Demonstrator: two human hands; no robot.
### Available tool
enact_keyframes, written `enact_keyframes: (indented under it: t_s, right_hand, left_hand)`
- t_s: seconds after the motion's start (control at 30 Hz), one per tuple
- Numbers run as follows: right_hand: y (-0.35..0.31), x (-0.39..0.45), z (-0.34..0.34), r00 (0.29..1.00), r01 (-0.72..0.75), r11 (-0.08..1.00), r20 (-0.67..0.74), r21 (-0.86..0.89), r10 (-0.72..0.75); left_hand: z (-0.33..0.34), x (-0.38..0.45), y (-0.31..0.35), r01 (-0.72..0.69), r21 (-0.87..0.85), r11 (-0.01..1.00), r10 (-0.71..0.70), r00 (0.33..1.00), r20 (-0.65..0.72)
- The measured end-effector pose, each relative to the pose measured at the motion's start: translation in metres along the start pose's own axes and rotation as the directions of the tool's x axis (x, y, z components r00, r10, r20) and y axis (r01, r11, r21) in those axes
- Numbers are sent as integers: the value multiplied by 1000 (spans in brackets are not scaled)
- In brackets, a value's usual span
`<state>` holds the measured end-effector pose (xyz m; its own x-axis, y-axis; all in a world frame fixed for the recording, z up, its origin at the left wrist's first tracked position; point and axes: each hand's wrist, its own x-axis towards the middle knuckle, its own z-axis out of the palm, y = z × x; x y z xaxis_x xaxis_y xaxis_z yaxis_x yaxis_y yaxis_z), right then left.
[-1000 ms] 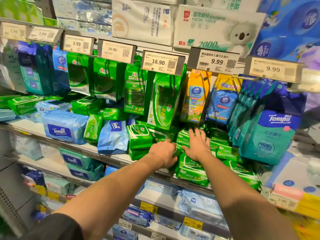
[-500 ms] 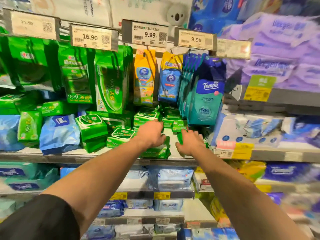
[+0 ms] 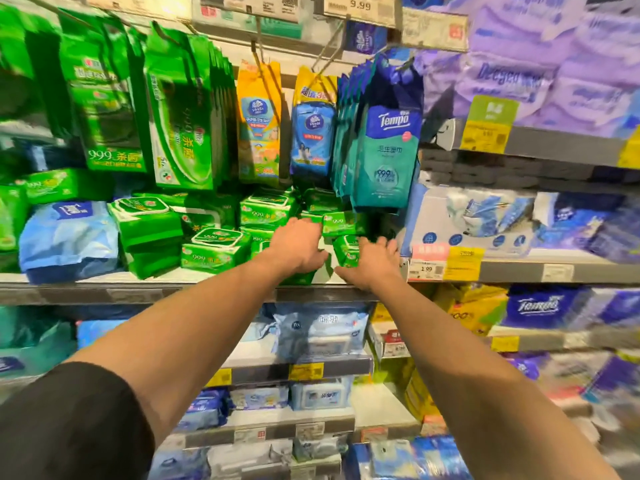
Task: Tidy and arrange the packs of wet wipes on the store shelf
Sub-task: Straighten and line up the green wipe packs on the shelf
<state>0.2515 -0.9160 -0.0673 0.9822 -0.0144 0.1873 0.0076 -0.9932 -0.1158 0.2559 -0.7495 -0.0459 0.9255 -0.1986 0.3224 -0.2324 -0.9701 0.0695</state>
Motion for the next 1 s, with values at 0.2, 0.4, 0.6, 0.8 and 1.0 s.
enact_keyframes:
  t_s: [0.2, 0.4, 0.6, 0.8, 1.0]
  right_hand:
    - [0, 16, -23, 998, 37, 999, 43, 32, -38]
    - [-10, 44, -25, 996, -13, 998, 87, 65, 7]
    - [-12, 79, -10, 959, -120, 991, 267, 65, 98]
    - [-8, 87, -7, 964, -140, 980, 244, 144, 102]
    - [-17, 69, -18, 959, 136, 972, 221, 192, -178]
  left_hand:
    - [-12, 10, -4, 5, 5, 1000, -6, 1000, 20]
    - [-5, 16, -10, 15, 5, 1000, -15, 998, 62]
    - [-2, 9, -27, 59, -59, 997, -56, 997, 58]
    - [-7, 4, -32, 99, -70, 993, -94, 993, 77]
    - [-11, 3, -28, 109, -61, 992, -102, 990, 100]
